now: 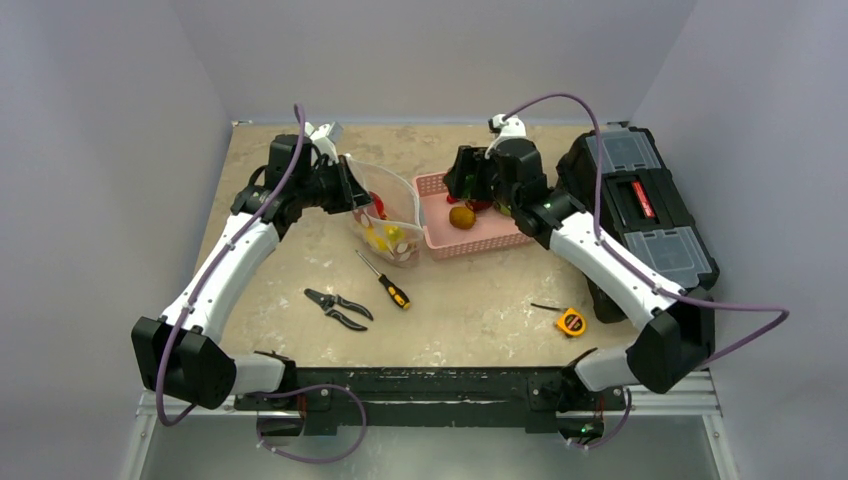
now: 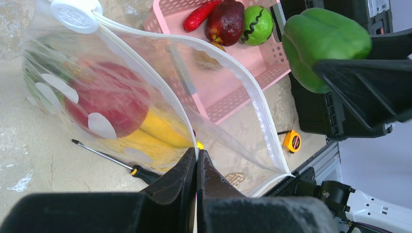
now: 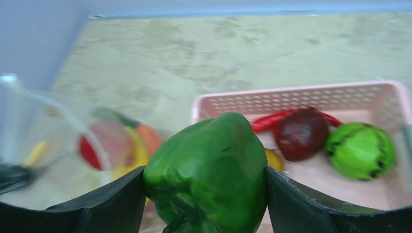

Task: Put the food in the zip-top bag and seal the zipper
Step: Pick up the fake vegetable from the bin, then place the fake vegetable in the zipper food storage bag.

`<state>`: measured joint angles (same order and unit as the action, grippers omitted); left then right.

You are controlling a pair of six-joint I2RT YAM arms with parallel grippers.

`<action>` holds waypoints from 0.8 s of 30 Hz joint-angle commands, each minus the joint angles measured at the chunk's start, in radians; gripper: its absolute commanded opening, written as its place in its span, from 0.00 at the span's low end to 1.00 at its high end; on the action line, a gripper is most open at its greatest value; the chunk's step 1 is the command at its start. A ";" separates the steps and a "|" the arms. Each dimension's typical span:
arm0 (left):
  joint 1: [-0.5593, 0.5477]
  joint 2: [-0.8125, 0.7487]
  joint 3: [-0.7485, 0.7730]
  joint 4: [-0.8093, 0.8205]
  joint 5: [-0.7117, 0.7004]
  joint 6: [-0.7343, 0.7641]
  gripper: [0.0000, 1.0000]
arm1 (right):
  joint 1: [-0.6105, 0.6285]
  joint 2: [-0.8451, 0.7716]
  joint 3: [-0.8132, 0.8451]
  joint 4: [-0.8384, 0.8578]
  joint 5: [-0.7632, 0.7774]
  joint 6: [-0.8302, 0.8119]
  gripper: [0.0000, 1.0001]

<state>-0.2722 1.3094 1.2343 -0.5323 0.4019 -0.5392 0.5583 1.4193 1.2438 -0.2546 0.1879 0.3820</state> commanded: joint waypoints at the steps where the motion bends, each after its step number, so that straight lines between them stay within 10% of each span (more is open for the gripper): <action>1: 0.000 -0.008 0.028 0.045 0.028 -0.004 0.00 | 0.010 -0.053 0.025 0.155 -0.294 0.082 0.14; 7: 0.000 -0.015 0.028 0.047 0.035 -0.006 0.00 | 0.078 0.001 0.108 0.278 -0.546 0.150 0.16; 24: 0.001 -0.032 0.028 0.046 0.029 -0.003 0.00 | 0.194 0.201 0.314 -0.073 -0.331 0.003 0.35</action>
<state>-0.2722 1.3087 1.2343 -0.5323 0.4122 -0.5392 0.7460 1.6073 1.4986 -0.2363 -0.2245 0.4343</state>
